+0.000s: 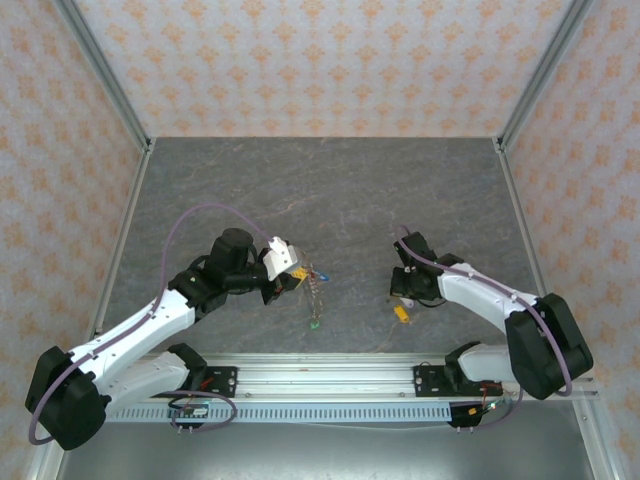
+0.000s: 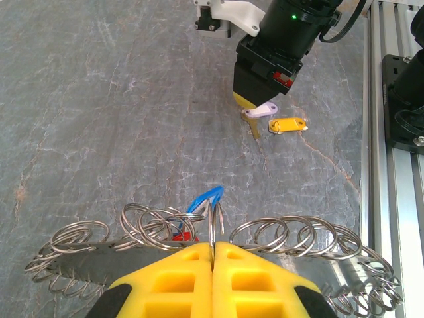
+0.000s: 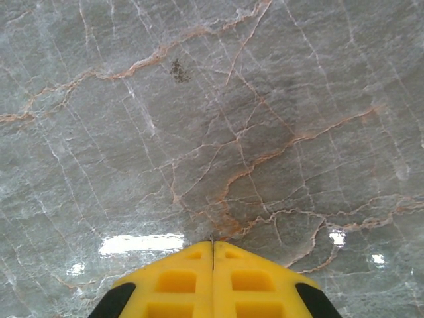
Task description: Put the keys on the keyring
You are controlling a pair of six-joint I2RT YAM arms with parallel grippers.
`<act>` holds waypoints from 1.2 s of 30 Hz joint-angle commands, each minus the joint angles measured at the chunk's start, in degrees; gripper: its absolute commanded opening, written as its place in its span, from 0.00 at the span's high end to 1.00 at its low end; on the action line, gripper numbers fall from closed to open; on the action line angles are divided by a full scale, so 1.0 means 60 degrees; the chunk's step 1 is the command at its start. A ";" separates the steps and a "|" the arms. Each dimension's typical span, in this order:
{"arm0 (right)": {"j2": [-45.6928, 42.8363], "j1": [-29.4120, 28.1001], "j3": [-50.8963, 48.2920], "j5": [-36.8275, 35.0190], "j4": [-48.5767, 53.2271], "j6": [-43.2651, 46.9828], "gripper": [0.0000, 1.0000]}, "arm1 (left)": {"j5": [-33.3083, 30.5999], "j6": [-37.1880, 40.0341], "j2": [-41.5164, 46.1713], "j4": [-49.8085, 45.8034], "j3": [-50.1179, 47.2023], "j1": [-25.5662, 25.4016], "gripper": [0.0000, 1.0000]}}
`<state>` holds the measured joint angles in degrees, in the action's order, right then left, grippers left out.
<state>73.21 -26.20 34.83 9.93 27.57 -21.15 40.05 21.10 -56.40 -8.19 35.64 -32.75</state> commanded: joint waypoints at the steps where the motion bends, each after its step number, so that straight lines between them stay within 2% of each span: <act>1: -0.0606 0.0035 0.0100 0.0514 -0.0105 0.0486 0.98 | 0.0242 0.0088 0.0011 0.0146 0.0359 -0.0037 1.00; 6: -0.2471 0.0044 -0.0311 0.2253 -0.1511 0.1535 1.00 | 0.0366 -0.0055 0.0014 0.0283 0.0386 -0.0035 1.00; 10: -0.4093 0.0045 -0.1000 0.3961 -0.3633 0.1758 1.00 | 0.0588 -0.0371 -0.0058 0.0695 0.0366 -0.0052 1.00; 15: -0.4998 -0.0057 -0.1524 0.5280 -0.5642 0.1949 1.00 | 0.0692 -0.0506 -0.0245 0.0840 0.0430 -0.0077 1.00; 24: -0.5122 -0.1248 -0.1551 0.5261 -0.5768 0.5413 1.00 | 0.0494 -0.0723 -0.0754 0.1344 0.0401 -0.0409 1.00; 28: -0.4724 -0.1795 -0.1270 0.5148 -0.5694 0.6100 1.00 | 0.0327 -0.0720 -0.0978 0.1553 0.0399 -0.0561 1.00; 36: -0.3928 -0.2362 -0.0901 0.5149 -0.5940 0.6481 1.00 | 0.0364 -0.0717 -0.1144 0.1616 0.0458 -0.0591 1.00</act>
<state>49.32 -39.59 27.07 40.32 -4.58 15.07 42.39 17.41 -63.18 -2.02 35.97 -36.01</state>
